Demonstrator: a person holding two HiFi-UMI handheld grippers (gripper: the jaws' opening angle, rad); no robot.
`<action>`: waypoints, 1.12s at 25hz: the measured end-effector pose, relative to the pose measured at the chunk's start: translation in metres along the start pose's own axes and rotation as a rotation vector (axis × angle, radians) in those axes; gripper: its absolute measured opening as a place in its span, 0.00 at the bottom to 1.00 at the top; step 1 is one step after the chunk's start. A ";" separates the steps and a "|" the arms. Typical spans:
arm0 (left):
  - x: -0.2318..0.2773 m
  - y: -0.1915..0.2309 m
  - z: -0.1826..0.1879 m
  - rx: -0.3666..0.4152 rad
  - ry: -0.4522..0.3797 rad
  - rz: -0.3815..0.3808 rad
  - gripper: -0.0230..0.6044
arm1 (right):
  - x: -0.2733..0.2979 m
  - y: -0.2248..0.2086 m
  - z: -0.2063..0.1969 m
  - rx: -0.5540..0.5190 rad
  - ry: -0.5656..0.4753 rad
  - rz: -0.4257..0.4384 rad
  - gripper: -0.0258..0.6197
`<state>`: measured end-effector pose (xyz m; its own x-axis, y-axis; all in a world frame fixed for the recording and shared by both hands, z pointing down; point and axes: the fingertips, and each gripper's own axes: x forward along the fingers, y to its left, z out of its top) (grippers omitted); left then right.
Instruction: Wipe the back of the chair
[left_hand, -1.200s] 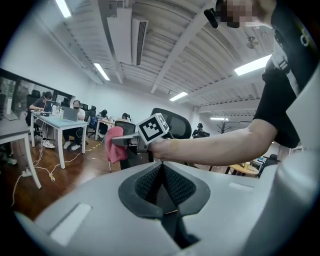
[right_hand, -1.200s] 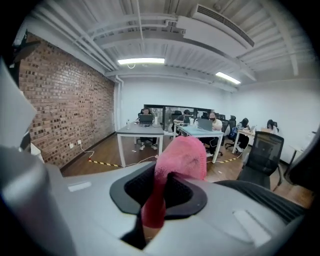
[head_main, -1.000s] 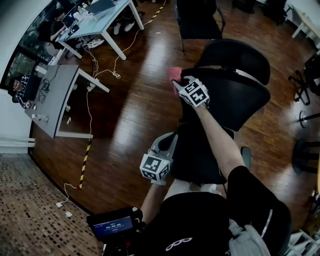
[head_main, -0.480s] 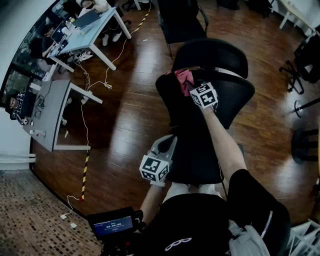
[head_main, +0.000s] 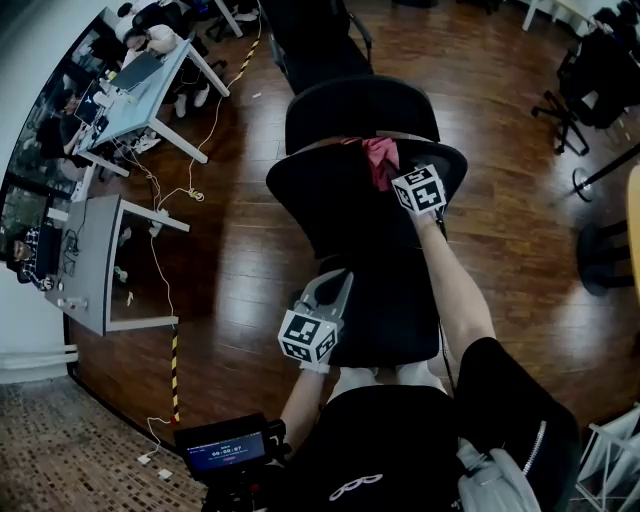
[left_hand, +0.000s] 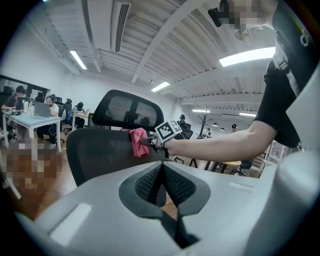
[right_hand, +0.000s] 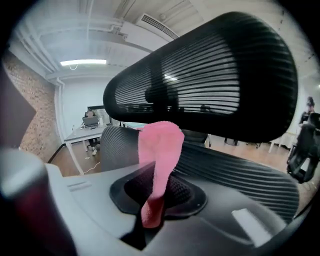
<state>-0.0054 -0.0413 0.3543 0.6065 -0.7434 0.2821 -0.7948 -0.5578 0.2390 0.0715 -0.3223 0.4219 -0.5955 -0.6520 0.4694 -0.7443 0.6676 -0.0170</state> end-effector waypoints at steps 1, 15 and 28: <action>0.004 -0.004 0.001 0.004 0.003 -0.008 0.02 | -0.007 -0.009 -0.003 0.007 -0.001 -0.013 0.10; 0.058 -0.063 0.003 0.020 0.016 -0.110 0.02 | -0.106 -0.126 -0.057 0.082 0.011 -0.183 0.10; 0.045 -0.069 0.000 -0.031 -0.039 -0.080 0.02 | -0.179 -0.199 -0.113 0.183 0.106 -0.470 0.10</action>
<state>0.0771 -0.0359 0.3509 0.6664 -0.7109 0.2248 -0.7424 -0.6047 0.2886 0.3606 -0.2977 0.4414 -0.1566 -0.8200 0.5505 -0.9706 0.2308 0.0676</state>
